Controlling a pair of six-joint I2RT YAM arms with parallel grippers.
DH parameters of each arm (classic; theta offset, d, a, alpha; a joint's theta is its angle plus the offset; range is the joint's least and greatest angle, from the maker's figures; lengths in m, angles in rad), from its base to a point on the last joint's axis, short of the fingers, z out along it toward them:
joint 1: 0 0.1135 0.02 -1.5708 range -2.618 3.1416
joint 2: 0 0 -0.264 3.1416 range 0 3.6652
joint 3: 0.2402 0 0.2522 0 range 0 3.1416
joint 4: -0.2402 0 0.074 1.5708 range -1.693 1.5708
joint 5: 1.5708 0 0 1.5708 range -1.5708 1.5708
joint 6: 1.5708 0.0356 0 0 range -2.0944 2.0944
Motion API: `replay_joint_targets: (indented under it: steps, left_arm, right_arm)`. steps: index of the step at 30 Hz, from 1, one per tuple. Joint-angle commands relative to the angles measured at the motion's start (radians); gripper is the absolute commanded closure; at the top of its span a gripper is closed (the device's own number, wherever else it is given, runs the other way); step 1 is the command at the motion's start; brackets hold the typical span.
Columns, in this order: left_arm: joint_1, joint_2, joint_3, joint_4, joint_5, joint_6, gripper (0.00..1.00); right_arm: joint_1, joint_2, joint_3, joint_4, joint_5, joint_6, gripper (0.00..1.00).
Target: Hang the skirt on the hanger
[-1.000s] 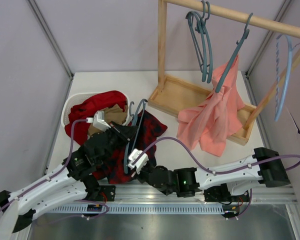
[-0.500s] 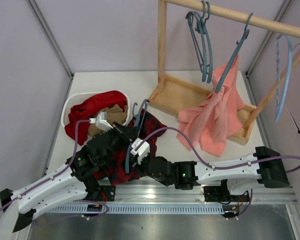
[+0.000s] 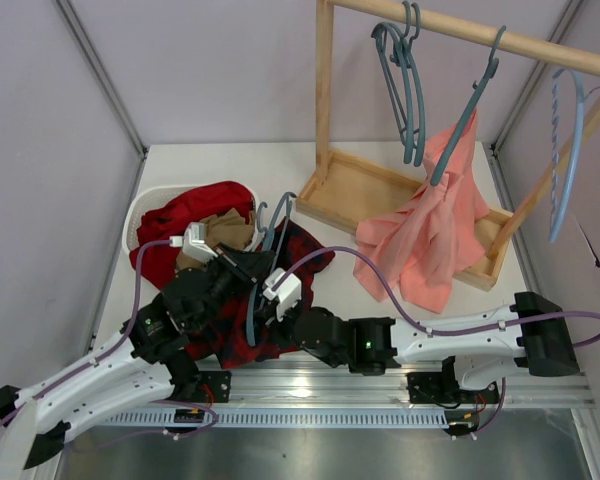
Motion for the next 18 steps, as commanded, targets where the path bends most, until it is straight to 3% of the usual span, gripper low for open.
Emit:
replay_joint_targets:
  steps: [1,18]
  left_arm:
    - [-0.001,-0.017,0.056,-0.029,0.024,-0.008,0.97]
    - [0.001,-0.034,0.102,-0.073,0.003,0.027,0.96]
  right_arm:
    - [-0.014,-0.041,0.024,0.043,0.061,0.012,1.00]
    - [-0.011,-0.084,-0.035,0.091,0.023,-0.039,1.00]
